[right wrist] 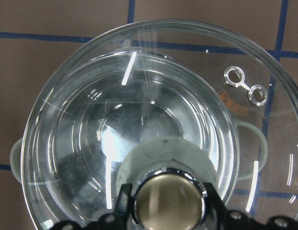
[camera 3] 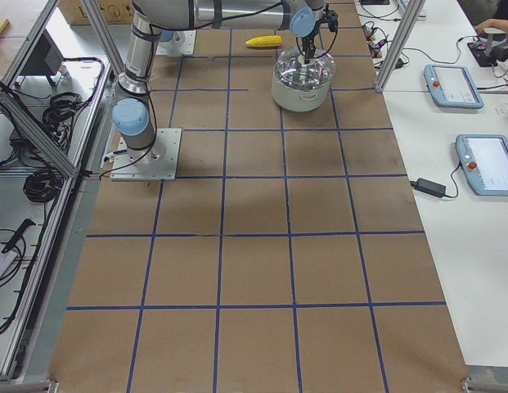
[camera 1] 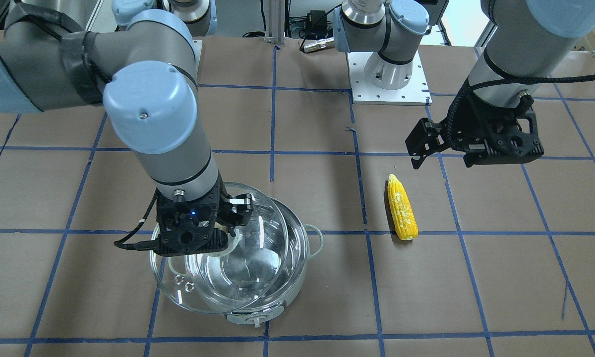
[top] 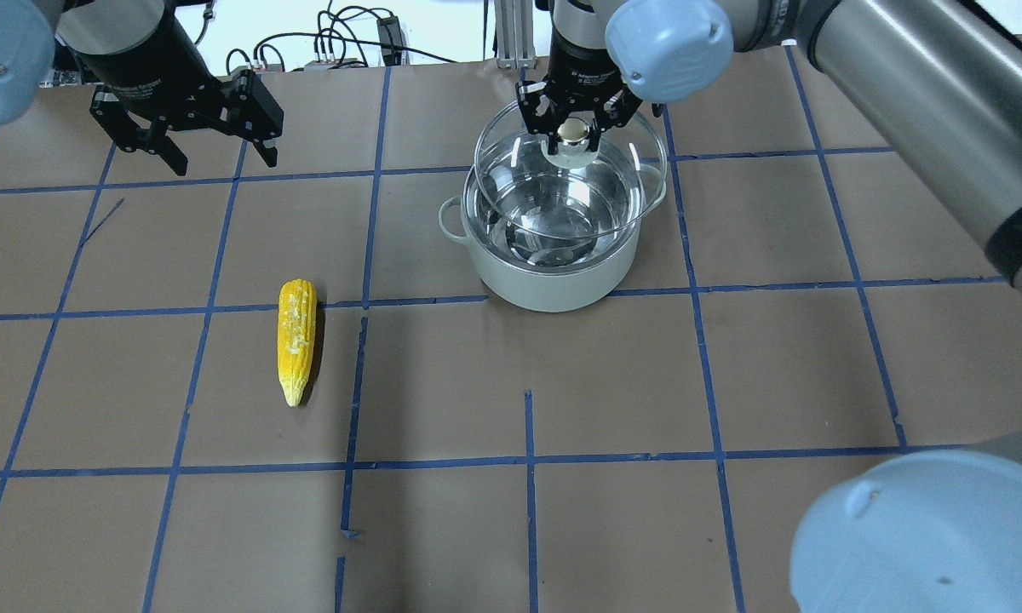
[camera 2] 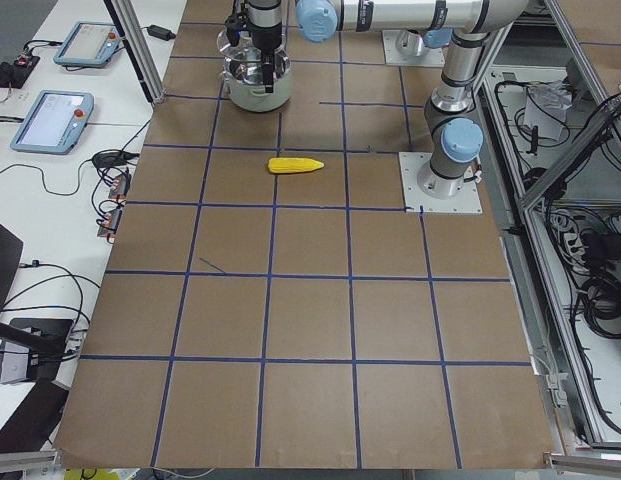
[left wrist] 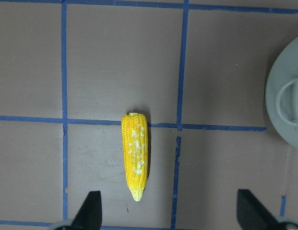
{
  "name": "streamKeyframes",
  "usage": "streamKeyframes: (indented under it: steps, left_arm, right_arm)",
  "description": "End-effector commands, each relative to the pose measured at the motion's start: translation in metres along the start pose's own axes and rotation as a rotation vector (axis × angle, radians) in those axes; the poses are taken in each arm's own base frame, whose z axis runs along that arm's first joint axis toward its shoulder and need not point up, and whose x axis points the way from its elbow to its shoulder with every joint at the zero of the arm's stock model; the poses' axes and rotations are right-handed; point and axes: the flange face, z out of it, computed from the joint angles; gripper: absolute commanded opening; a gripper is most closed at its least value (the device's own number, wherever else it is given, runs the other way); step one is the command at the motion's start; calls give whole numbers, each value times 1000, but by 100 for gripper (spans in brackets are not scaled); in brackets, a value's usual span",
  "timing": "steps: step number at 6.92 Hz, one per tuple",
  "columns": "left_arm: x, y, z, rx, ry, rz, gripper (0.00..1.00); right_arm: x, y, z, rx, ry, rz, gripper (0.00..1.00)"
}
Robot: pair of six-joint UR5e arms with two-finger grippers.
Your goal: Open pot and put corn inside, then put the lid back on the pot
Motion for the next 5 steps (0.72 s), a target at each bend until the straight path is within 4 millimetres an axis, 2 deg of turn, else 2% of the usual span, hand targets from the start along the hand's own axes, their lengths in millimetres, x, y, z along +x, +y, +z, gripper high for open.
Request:
streamKeyframes:
  steps: [1,2,3,4,5]
  left_arm:
    - [4,-8,11,2,0,-3,100]
    - [6,-13,25,-5,7,-6,100]
    - [7,-19,49,-42,11,-15,100]
    - [6,-33,83,-53,8,-25,100]
    - [7,-40,120,-64,8,-32,100]
  right_arm:
    - [61,1,-44,8,11,-68,39]
    - [95,11,-61,-11,27,-90,39]
    - [126,18,-72,-27,46,-80,39]
    - [147,20,-78,-32,46,-95,39]
    - [154,25,-84,-38,42,-86,39]
